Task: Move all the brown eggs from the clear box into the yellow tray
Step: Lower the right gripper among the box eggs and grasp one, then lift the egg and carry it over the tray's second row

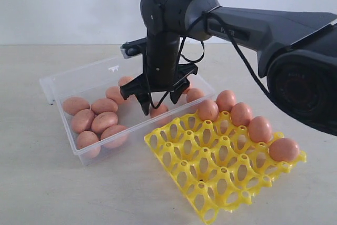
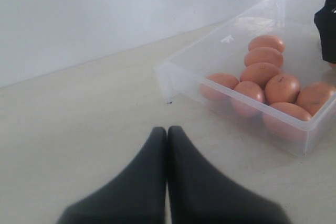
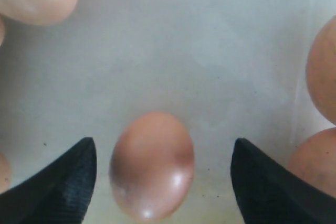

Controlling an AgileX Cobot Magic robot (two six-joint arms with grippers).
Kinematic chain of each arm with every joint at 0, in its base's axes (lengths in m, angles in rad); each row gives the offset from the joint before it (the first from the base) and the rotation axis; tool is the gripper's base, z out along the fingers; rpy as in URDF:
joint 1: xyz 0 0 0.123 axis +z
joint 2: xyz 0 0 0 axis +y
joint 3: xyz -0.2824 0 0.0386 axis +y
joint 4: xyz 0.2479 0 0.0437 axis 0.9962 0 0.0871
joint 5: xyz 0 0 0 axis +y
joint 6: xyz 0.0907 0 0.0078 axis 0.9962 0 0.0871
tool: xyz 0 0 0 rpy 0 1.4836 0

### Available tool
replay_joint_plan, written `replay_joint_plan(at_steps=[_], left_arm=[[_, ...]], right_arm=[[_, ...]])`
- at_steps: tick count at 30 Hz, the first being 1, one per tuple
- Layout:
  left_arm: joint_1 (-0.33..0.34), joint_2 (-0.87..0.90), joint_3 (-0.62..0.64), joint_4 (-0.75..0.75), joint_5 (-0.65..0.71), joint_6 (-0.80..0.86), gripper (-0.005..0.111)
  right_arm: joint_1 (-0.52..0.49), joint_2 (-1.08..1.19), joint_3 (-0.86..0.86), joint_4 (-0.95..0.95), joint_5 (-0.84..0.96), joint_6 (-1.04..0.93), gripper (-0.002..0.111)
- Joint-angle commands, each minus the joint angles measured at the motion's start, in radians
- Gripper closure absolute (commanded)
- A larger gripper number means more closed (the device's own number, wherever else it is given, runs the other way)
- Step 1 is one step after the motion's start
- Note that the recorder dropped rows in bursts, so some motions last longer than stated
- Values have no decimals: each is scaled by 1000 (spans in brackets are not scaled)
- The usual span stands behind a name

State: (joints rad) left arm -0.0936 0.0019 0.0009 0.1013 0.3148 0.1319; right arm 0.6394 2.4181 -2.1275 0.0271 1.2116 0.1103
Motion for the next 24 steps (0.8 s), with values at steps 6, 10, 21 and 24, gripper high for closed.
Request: replay_joint_plan(at_steps=[6, 10, 21, 24], left_arm=[[1, -2, -1, -8, -8, 0, 111], [1, -2, -1, -8, -8, 0, 111], [1, -2, -1, -8, -8, 0, 111], [1, -2, -1, -8, -8, 0, 111]], right_arm=[[-2, 40, 2, -9, 5, 72, 93], [-2, 40, 2, -9, -14, 75, 108], [53, -182, 50, -102, -281, 117, 108], [168, -365, 326, -399, -646, 332, 108]])
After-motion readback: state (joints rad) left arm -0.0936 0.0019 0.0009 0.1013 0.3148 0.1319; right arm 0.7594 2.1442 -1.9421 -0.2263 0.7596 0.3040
